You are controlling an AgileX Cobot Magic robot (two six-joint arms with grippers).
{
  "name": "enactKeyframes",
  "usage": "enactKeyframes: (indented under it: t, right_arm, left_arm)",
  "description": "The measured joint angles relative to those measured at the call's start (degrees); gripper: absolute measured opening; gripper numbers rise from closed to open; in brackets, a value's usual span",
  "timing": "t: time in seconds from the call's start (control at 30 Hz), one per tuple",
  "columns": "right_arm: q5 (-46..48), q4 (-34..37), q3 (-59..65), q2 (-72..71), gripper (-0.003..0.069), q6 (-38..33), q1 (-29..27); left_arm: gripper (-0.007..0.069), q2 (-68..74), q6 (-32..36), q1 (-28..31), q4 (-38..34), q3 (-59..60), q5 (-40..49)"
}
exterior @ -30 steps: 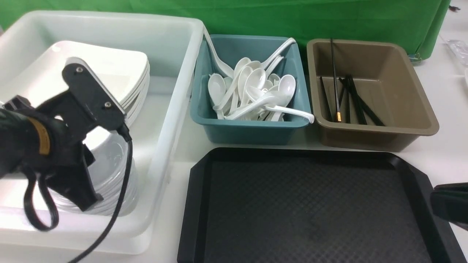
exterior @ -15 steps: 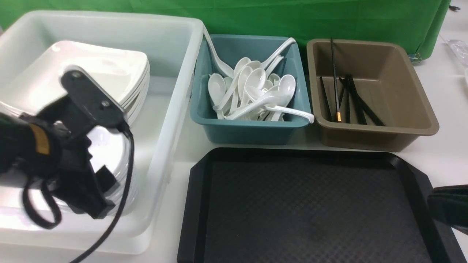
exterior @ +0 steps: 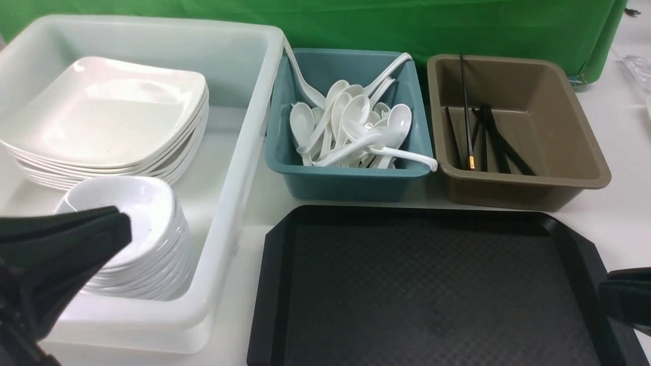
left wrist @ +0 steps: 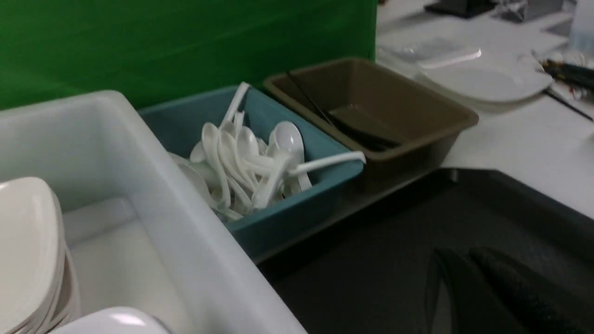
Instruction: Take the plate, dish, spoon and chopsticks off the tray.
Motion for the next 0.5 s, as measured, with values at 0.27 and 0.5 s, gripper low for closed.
enactKeyframes:
  t: [0.27, 0.5]
  right_arm:
    - [-0.1, 0.0, 0.0, 0.0, 0.0121, 0.0, 0.0]
    - [-0.4, 0.0, 0.1, 0.0, 0.0135, 0.0, -0.3]
  left_arm:
    - [0.0011, -1.6, 0.4, 0.0, 0.5, 6.5, -7.9]
    - [0.0013, -1.6, 0.5, 0.0, 6.0, 7.3, -6.7]
